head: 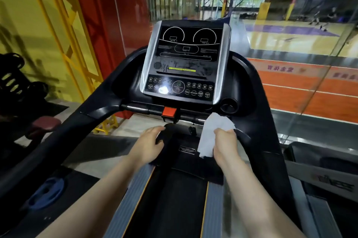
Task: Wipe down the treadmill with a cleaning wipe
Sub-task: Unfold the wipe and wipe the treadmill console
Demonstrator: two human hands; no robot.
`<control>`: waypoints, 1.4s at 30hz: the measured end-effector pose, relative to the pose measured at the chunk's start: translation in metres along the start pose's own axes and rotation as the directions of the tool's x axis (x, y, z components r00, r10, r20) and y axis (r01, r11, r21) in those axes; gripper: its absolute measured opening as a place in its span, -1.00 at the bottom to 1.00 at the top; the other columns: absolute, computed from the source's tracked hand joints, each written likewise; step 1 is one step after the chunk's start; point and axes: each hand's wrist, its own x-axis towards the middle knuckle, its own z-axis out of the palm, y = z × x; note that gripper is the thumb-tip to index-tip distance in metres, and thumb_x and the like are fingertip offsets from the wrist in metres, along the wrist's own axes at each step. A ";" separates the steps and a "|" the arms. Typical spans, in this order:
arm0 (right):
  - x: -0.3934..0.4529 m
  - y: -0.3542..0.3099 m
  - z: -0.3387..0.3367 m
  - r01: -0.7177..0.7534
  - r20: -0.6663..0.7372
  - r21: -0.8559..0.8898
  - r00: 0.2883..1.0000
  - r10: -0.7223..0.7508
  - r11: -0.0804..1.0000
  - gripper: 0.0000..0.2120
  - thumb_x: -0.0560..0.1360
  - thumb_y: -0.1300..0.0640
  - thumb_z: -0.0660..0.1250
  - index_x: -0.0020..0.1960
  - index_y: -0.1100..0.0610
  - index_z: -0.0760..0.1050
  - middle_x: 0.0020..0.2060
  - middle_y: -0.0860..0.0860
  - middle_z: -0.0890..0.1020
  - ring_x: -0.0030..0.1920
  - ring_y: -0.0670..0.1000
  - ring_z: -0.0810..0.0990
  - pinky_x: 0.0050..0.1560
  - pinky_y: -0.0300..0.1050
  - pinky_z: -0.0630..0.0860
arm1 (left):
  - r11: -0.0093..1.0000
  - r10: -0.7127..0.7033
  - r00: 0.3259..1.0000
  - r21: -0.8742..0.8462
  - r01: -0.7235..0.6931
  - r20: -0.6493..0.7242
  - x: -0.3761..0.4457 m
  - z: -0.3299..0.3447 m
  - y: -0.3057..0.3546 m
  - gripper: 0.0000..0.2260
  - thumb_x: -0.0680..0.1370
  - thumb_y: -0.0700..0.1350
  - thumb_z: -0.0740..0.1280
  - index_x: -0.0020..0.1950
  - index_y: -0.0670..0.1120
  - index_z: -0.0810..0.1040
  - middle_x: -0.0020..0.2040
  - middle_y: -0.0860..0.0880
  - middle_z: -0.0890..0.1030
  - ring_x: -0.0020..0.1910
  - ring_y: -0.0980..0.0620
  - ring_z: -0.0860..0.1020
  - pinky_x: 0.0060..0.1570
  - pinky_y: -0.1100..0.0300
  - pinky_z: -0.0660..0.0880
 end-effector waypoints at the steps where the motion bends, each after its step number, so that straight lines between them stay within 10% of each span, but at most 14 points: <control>1: 0.012 -0.003 0.010 0.019 -0.019 -0.010 1.000 -0.019 1.000 -0.73 0.49 0.33 0.15 0.15 0.21 0.46 -0.04 0.06 0.57 -0.05 0.04 0.53 -0.02 -0.06 0.47 | 1.000 0.011 1.000 -0.001 -0.011 0.012 0.017 -0.003 -0.006 -0.50 0.57 -0.25 0.22 0.52 -0.05 0.33 0.48 -0.01 0.37 0.49 0.03 0.26 0.42 0.26 0.14; 6: 0.066 -0.017 0.067 0.027 -0.040 -0.041 0.999 -0.028 0.999 -0.88 0.49 0.35 0.17 -0.12 0.15 0.39 -0.24 0.07 0.47 -0.24 0.03 0.46 -0.24 -0.16 0.35 | 0.999 0.035 0.999 -0.022 -0.035 0.005 0.102 -0.028 -0.042 -0.50 0.56 -0.26 0.24 0.51 -0.06 0.34 0.47 -0.01 0.39 0.48 0.02 0.28 0.38 0.31 0.13; 10: 0.099 -0.021 0.105 0.053 -0.008 0.024 0.999 -0.053 0.998 -0.73 0.53 0.42 0.14 0.15 0.21 0.47 0.01 0.24 0.60 0.12 0.24 0.59 -0.07 -0.12 0.46 | 0.997 0.063 0.998 -0.052 -0.062 0.009 0.159 -0.041 -0.067 -0.51 0.55 -0.27 0.27 0.49 -0.09 0.36 0.47 -0.04 0.39 0.48 0.02 0.29 0.34 0.41 0.11; 20: 0.212 -0.090 0.189 0.042 0.109 0.217 0.992 -0.067 0.975 -0.74 0.61 0.35 0.13 0.25 0.19 0.45 0.16 0.12 0.58 0.17 0.09 0.56 0.18 -0.05 0.49 | 0.973 0.188 0.977 -0.114 -0.199 -0.099 0.294 -0.060 -0.091 -0.50 0.51 -0.35 0.28 0.44 -0.08 0.42 0.44 0.03 0.36 0.41 0.12 0.29 0.37 0.45 0.14; 26: 0.301 -0.165 0.274 0.365 0.038 0.101 0.928 -0.370 0.925 -0.55 0.57 0.36 0.08 0.45 0.18 0.34 0.29 0.06 0.51 0.28 0.06 0.50 0.37 0.01 0.40 | 0.957 0.256 0.916 -0.054 -0.285 -0.308 0.386 -0.097 -0.085 -0.51 0.47 -0.15 0.22 0.42 -0.07 0.45 0.51 0.01 0.31 0.53 0.03 0.19 0.51 0.24 0.03; 31: 0.356 -0.233 0.355 0.750 0.125 -0.254 0.652 -0.748 0.611 -0.78 0.63 0.30 0.06 0.17 0.30 0.44 -0.09 0.04 0.46 -0.10 -0.03 0.42 -0.05 -0.23 0.34 | 0.940 0.265 0.853 -0.076 -0.332 -0.449 0.444 -0.126 -0.090 -0.57 0.54 -0.33 0.28 0.40 -0.07 0.45 0.55 0.01 0.23 0.40 0.44 0.20 0.38 0.45 0.13; 35: 0.395 -0.249 0.417 0.820 0.346 -0.467 0.514 -0.785 0.331 -0.80 0.59 0.32 0.03 -0.06 0.14 0.39 -0.20 0.04 0.44 -0.17 0.02 0.38 -0.22 -0.25 0.27 | 0.932 0.211 0.862 -0.171 -0.319 -0.461 0.484 -0.142 -0.104 -0.57 0.58 -0.10 0.19 0.46 -0.08 0.38 0.55 0.02 0.27 0.52 0.20 0.20 0.49 0.21 0.16; 38: 0.409 -0.243 0.451 0.854 0.633 -0.520 0.390 -0.668 0.006 -0.59 0.54 0.36 0.08 0.34 0.18 0.42 0.19 0.14 0.55 0.20 0.13 0.48 0.17 -0.09 0.37 | 0.882 0.135 0.892 -0.359 -0.307 -0.432 0.503 -0.148 -0.113 -0.60 0.64 -0.12 0.19 0.50 -0.07 0.35 0.52 0.02 0.32 0.47 0.18 0.32 0.48 0.17 0.22; 42: 0.428 -0.221 0.470 0.699 0.780 -0.581 0.331 -0.532 -0.416 -0.47 0.51 0.29 0.13 0.49 0.18 0.25 0.49 0.11 0.29 0.49 0.11 0.19 0.52 0.03 0.00 | 0.820 0.074 0.934 -0.511 -0.256 -0.350 0.522 -0.148 -0.128 -0.67 0.67 -0.20 0.17 0.43 -0.04 0.43 0.37 0.03 0.52 0.33 0.24 0.46 0.44 0.14 0.33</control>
